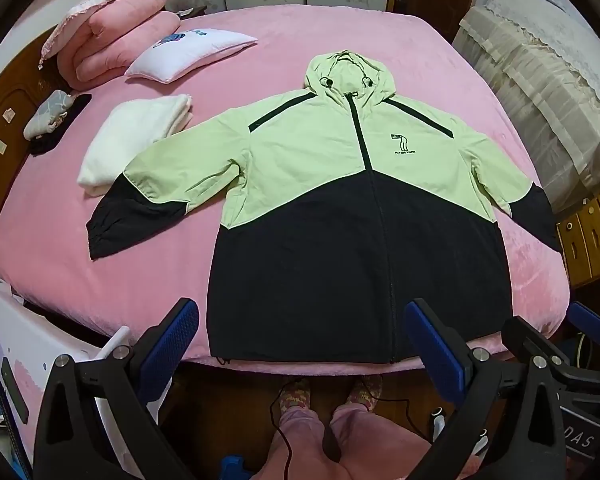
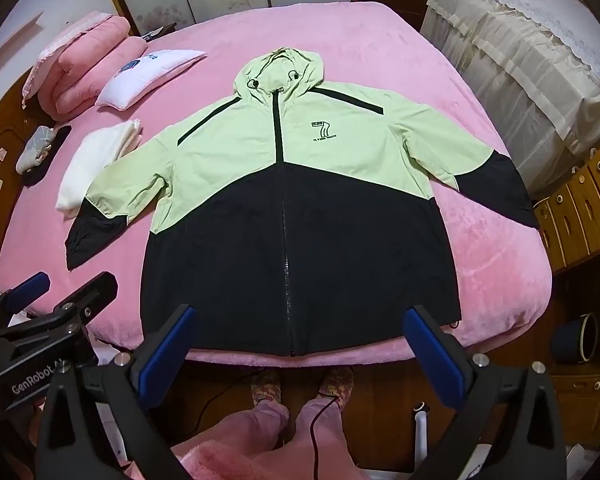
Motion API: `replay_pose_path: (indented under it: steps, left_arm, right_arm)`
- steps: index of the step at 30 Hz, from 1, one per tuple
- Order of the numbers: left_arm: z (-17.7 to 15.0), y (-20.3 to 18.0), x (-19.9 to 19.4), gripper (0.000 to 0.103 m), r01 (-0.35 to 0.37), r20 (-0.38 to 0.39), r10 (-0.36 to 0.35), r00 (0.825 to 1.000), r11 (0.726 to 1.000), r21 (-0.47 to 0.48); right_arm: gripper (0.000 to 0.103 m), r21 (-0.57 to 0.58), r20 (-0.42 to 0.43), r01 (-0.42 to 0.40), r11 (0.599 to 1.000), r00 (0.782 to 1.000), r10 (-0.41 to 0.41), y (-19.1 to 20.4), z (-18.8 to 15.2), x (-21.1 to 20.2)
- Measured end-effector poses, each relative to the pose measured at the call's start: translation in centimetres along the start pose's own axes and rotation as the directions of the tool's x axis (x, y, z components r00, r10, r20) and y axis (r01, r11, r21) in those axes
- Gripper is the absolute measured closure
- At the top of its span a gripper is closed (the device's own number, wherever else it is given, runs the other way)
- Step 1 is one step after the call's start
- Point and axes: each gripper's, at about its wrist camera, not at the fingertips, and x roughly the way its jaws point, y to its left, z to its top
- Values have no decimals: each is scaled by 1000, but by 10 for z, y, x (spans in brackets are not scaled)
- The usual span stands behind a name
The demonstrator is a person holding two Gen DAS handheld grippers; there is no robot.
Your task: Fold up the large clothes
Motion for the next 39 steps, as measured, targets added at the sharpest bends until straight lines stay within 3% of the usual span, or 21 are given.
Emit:
replay_pose_path:
  steps: [23, 33, 39]
  left_arm:
    - [-7, -1, -4, 1, -21, -2, 21, 1000, 1000, 2]
    - [-14, -23, -10, 1, -74, -7, 74, 997, 996, -41]
    - [-28, -24, -10, 1, -51, -10, 50, 999, 992, -115]
  right_arm:
    - [0, -5, -1, -20, 1000, 1000, 20, -5, 5, 1]
    - [0, -35, -20, -68, 997, 998, 67, -28, 15, 5]
    - [0, -72, 1, -108, 992, 994, 108, -37, 15, 5]
